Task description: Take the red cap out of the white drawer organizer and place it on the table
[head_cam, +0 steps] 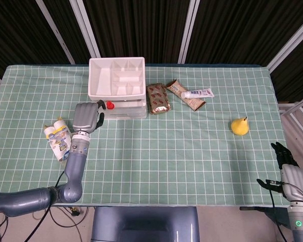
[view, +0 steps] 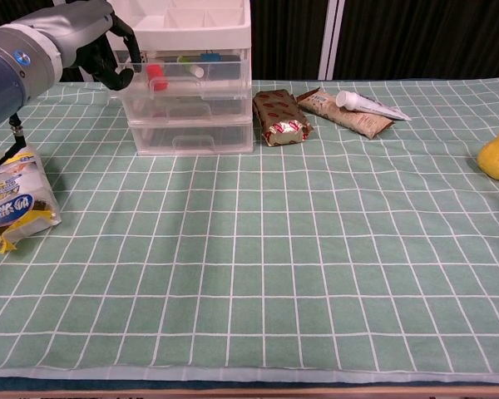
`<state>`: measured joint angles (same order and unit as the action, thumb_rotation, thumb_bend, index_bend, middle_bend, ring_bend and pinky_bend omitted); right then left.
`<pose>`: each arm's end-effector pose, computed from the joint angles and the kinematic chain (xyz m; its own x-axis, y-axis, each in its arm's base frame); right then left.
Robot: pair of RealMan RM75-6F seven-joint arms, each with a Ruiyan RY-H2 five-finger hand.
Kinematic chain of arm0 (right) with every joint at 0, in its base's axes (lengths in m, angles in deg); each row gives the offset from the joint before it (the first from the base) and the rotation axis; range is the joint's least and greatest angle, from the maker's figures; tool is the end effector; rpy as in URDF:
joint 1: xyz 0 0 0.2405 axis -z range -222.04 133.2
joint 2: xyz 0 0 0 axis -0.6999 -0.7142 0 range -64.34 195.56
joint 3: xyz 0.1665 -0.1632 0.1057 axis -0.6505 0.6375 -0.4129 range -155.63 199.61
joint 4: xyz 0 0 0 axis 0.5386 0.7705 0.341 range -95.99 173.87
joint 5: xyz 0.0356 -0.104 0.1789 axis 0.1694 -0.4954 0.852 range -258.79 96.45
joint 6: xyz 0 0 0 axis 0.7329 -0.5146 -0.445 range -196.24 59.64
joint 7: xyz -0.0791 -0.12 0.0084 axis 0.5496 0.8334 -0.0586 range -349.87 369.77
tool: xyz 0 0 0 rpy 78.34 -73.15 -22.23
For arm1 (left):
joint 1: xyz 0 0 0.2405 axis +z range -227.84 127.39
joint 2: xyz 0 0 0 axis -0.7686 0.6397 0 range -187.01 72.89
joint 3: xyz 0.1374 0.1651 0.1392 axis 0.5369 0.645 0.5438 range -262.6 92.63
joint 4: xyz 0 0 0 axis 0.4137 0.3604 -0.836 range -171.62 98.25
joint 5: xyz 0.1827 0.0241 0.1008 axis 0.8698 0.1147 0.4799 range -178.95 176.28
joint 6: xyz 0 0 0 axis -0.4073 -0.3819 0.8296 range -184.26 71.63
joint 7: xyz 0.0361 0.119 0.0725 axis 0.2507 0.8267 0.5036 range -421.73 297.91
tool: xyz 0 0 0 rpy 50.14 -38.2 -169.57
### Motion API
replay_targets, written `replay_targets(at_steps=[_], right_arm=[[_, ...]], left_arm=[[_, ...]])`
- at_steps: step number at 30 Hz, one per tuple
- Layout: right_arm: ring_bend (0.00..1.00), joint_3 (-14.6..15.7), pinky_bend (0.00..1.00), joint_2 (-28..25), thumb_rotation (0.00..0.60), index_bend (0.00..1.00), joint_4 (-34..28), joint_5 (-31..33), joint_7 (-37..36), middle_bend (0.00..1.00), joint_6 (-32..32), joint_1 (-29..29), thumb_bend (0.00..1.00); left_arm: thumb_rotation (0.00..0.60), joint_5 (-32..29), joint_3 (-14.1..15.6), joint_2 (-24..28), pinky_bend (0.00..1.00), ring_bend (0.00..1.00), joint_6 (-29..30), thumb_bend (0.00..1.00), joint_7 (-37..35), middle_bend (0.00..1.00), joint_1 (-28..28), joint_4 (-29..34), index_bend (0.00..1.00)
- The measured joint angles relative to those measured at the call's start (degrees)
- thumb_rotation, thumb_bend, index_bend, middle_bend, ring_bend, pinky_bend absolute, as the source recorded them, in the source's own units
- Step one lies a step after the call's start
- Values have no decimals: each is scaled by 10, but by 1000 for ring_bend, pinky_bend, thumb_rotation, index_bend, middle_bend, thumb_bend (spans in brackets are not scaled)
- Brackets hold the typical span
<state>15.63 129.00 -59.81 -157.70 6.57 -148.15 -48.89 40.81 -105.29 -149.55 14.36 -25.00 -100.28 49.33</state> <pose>-0.3113 -0.1881 0.1562 0.2162 -0.0339 0.9758 -0.9651 0.1437 0.2188 -0.1024 0.3906 0.0215 0.3919 0.0428 0.9190 0.9174 -0.0929 -0.3869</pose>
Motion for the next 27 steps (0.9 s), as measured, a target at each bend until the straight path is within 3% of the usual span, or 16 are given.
replay_targets(at_steps=[15,27], right_arm=[[0,0,229,0,600,0,0,0,0,0,0,0,91],[0,-1,229,0,600,0,0,1,-1,0,0,0,92]], left_arm=[[600,-32,-1,37,1000,1000,-7,482,4,1000,14,89,478],[600,-45,14,87,1000,1000,2,482,6,1000,31,179,482]])
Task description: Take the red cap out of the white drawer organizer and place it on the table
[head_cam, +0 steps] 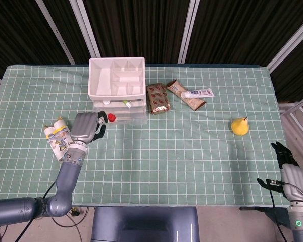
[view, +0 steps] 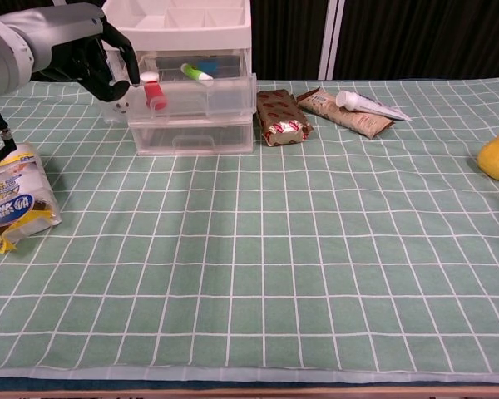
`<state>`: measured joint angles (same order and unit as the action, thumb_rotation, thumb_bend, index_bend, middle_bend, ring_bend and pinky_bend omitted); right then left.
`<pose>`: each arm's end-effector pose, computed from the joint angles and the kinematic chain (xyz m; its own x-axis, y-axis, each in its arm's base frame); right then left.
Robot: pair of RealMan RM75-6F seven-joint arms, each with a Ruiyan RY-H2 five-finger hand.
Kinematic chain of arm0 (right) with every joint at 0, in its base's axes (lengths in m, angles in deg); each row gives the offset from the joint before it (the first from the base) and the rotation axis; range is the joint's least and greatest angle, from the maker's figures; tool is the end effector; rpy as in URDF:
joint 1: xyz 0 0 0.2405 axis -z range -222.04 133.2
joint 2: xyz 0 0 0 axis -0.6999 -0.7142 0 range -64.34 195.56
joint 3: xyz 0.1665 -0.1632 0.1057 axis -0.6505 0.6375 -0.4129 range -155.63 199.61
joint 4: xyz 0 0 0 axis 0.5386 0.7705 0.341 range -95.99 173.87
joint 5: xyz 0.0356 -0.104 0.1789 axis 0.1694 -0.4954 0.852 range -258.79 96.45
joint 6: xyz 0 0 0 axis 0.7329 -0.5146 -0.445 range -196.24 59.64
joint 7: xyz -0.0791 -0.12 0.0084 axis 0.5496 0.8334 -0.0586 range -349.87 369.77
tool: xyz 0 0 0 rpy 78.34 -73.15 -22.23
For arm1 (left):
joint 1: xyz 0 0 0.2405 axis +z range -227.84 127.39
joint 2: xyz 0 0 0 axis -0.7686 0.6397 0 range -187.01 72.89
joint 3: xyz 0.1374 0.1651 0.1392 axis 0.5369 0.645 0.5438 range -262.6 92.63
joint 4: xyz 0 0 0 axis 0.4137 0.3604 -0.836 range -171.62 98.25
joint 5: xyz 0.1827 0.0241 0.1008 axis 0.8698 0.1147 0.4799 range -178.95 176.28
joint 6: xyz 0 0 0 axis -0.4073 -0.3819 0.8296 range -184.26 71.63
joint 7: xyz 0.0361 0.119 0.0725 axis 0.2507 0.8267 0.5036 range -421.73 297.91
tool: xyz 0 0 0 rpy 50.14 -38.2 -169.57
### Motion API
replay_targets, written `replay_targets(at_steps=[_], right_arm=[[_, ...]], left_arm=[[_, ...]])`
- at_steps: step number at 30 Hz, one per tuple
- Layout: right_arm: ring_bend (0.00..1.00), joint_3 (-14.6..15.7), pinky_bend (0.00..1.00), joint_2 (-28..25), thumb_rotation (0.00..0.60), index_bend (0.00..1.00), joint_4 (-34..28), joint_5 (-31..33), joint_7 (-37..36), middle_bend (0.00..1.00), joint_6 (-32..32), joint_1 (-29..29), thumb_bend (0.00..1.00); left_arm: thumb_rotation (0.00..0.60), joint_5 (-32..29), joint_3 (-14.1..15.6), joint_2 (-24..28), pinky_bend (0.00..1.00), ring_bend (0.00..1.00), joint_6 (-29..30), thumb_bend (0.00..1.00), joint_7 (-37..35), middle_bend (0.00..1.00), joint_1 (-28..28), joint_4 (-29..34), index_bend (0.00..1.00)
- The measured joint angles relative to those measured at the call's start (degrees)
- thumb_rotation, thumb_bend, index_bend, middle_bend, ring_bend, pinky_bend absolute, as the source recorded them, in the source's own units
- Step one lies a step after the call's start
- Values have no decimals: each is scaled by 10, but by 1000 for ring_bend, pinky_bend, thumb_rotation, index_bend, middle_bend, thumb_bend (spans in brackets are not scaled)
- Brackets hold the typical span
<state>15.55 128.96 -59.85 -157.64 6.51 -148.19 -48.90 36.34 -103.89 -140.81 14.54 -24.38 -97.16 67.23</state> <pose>-0.3111 -0.1884 0.1567 0.2150 -0.0316 0.9761 -0.9654 0.1442 0.2174 -0.0974 0.3501 0.0406 0.3182 0.1838 0.9301 0.9463 -0.1202 -0.3000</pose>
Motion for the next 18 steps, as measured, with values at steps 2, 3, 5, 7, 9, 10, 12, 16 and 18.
replay_targets(at_steps=[2,3,5,7,9,10,12,16,18], right_arm=[[0,0,229,0,600,0,0,0,0,0,0,0,91],[0,0,229,0,600,0,0,0,0,0,0,0,92],[0,0,229,0,600,0,0,0,0,0,-1,0,91],[0,0,229,0,600,0,0,0,0,0,0,0,91],[0,0,229,0,600,0,0,-1,0,0,-1,0,91],[0,0,229,0,600,0,-1,-1,1,0,-1,0,92],[0,0,229,0,600,0,-1,-1,1,0,-1,0,92],[0,0,229,0,600,0,-1,0,0,0,-1,0,92],[0,0,229,0,600,0,-1,-1,0,0,-1,0,92]], left_arm=[[600,2,6,7,1000,1000,3,483,-3,1000,5,8,481],[600,2,9,10,1000,1000,3,483,-4,1000,7,10,481],[600,4,14,15,1000,1000,4,483,-7,1000,10,15,480],[600,7,18,19,1000,1000,4,482,-10,1000,12,20,478],[600,9,20,21,1000,1000,3,482,-12,1000,13,24,478],[600,10,22,23,1000,1000,2,482,-13,1000,14,27,477],[600,11,24,27,1000,1000,2,481,-14,1000,14,32,474],[600,18,26,32,1000,1000,1,443,-19,1000,15,39,451],[600,20,26,33,1000,1000,2,412,-22,1000,14,40,435]])
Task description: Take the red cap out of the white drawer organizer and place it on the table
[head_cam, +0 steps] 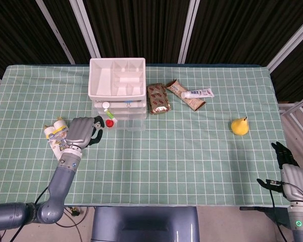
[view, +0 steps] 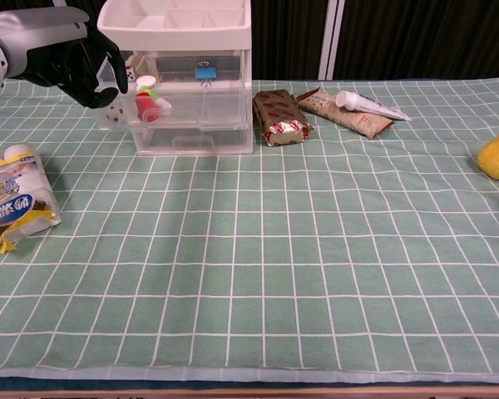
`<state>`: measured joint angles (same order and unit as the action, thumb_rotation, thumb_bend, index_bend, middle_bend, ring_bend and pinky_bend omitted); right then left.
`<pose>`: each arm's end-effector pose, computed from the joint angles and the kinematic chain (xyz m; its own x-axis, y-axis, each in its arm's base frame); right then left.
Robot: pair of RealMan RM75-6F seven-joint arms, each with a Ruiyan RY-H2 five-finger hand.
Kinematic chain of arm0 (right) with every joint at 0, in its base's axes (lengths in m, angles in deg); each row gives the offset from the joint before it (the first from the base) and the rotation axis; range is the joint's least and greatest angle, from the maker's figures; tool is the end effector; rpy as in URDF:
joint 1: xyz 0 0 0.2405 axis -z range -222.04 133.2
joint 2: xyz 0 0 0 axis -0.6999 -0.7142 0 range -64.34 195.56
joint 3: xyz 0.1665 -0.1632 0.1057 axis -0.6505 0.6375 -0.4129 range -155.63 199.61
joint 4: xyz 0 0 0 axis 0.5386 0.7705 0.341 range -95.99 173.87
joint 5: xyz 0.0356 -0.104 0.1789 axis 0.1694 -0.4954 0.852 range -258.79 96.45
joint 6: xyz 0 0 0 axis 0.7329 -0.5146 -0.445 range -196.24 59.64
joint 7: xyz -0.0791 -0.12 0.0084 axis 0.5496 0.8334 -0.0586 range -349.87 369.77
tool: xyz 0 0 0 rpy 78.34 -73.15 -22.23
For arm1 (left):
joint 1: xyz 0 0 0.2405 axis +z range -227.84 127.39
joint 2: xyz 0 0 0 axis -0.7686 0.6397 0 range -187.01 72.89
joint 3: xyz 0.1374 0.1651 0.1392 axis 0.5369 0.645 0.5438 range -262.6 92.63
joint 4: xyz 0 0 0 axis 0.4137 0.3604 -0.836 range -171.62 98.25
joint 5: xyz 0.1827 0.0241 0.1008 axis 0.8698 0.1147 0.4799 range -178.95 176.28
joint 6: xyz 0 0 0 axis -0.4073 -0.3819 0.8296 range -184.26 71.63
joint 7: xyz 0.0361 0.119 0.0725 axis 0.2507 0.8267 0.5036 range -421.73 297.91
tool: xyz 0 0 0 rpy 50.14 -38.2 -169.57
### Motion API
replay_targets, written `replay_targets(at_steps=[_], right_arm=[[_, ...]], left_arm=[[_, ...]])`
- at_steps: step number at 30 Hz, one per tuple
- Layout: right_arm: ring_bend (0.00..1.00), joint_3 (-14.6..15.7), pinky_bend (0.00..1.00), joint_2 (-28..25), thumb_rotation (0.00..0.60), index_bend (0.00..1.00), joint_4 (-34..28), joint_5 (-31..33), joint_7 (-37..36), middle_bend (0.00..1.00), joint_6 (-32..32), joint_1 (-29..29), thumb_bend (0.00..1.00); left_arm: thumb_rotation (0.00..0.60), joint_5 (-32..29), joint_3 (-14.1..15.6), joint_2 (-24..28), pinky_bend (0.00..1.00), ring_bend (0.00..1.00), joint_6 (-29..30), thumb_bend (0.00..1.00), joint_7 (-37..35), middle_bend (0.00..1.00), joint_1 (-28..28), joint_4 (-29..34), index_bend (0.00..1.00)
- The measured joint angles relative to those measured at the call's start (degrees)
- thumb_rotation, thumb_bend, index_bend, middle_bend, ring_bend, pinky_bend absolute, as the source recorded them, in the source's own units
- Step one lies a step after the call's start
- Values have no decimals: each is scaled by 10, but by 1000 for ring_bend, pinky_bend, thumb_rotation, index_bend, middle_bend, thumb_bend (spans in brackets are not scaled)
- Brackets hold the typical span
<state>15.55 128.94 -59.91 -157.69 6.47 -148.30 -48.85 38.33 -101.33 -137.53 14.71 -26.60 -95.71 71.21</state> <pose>-0.3109 -0.1882 0.1569 0.2141 -0.0299 0.9764 -0.9657 0.1439 0.2162 -0.1044 0.3361 0.0486 0.3146 0.2057 0.9267 0.9466 -0.1403 -0.2902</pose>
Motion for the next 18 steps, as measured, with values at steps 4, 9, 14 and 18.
replay_targets(at_steps=[4,9,14,18], right_arm=[[0,0,229,0,600,0,0,0,-1,0,0,0,92],[0,0,229,0,600,0,0,0,-1,0,0,0,91],[0,0,229,0,600,0,1,0,0,0,0,0,91],[0,0,229,0,600,0,0,0,0,0,0,0,91]], left_arm=[[600,8,-5,3,1000,1000,0,314,-6,1000,-3,3,407],[600,16,-12,13,1000,1000,1,228,-5,1000,-10,12,405],[600,17,-21,30,1000,1000,-4,212,19,1000,-26,17,414],[600,2,-25,52,1000,1000,-26,183,59,1000,-51,15,428]])
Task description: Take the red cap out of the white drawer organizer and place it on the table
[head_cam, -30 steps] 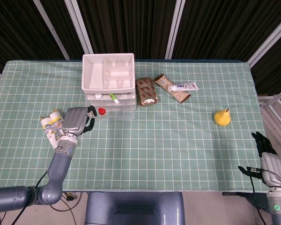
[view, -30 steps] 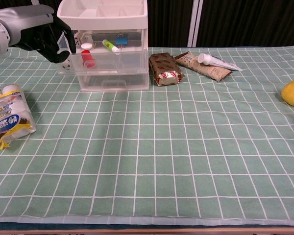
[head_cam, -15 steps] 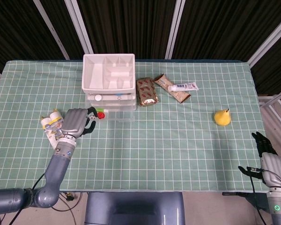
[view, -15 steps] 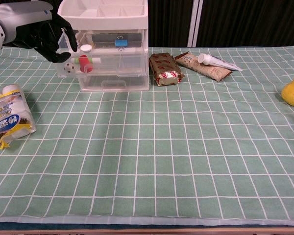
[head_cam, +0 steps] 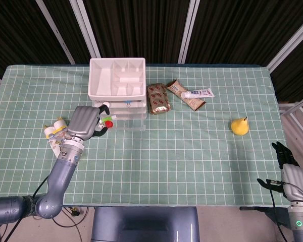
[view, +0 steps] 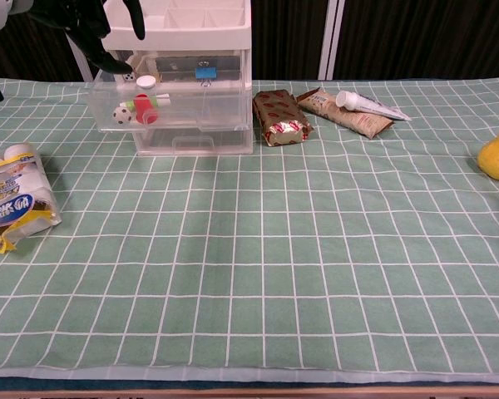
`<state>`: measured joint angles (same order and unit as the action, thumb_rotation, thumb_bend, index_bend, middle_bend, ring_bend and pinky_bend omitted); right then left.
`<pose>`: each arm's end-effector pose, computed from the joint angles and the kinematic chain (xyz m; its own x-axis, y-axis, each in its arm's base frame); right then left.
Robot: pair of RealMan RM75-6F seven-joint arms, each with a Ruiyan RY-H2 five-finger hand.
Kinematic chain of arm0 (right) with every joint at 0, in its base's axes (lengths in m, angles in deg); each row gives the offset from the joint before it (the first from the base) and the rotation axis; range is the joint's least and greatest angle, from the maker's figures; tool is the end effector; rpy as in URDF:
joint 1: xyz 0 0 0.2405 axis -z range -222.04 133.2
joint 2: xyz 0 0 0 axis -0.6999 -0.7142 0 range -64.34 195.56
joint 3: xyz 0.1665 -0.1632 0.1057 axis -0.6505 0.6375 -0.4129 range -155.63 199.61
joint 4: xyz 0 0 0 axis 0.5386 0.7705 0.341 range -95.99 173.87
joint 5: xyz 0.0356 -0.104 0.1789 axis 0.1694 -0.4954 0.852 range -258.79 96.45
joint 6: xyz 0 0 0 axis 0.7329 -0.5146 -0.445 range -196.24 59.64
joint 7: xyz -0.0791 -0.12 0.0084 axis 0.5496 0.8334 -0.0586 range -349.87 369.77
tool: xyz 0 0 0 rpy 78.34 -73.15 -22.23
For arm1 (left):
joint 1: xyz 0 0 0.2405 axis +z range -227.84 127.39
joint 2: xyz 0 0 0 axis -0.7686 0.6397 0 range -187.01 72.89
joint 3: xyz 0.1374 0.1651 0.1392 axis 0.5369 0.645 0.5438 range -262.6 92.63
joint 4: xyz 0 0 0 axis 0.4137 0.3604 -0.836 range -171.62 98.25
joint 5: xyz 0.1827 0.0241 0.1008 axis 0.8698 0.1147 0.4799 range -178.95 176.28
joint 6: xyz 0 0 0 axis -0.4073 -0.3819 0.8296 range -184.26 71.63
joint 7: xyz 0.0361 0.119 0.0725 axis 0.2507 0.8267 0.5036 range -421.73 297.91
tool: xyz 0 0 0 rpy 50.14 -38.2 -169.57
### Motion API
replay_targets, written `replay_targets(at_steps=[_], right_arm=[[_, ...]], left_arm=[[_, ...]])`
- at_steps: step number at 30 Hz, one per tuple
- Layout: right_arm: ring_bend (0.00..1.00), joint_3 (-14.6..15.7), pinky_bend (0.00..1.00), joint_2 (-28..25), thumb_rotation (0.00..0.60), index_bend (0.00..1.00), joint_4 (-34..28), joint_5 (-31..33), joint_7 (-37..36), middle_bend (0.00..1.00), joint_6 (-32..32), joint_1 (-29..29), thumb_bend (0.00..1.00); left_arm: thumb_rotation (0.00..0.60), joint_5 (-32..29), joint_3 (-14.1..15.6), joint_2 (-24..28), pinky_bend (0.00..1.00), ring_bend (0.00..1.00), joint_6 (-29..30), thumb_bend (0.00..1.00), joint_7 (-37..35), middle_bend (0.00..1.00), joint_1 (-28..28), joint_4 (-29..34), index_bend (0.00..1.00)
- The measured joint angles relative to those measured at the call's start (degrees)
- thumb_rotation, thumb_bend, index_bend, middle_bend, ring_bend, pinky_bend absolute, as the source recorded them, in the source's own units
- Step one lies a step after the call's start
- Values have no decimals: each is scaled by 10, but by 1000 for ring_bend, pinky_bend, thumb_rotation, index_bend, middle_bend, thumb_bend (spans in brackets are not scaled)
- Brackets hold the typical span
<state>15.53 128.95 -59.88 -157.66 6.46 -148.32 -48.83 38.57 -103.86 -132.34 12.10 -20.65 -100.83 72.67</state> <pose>-0.3111 -0.1881 0.1570 0.2142 -0.0292 0.9764 -0.9656 0.1447 0.2162 -0.0684 0.3551 0.0766 0.4441 0.1062 0.8897 0.8765 -0.2574 -0.4068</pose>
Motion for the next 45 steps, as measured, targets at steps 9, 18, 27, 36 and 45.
replay_targets(at_steps=[9,18,27,36,45], right_arm=[[0,-1,229,0,600,0,2,3,-1,0,0,0,91],[0,-2,229,2,600,0,4,6,5,0,2,-1,91],[0,-2,229,4,600,0,2,6,8,0,0,0,91],[0,-4,229,2,600,0,1,10,1,0,2,0,92],[0,-4,229,1,600,0,0,13,-3,0,6,-1,92]], left_arm=[[600,-34,8,77,1000,1000,-151,165,64,1000,-72,-40,456],[600,187,33,132,1000,1000,-300,139,6,1000,-95,-112,470],[600,540,92,144,1000,1000,-320,92,-214,1000,-124,-223,475],[600,705,195,131,1000,1000,-284,73,-386,1000,-186,-347,476],[600,714,225,114,1000,1000,-269,73,-417,1000,-196,-380,475]])
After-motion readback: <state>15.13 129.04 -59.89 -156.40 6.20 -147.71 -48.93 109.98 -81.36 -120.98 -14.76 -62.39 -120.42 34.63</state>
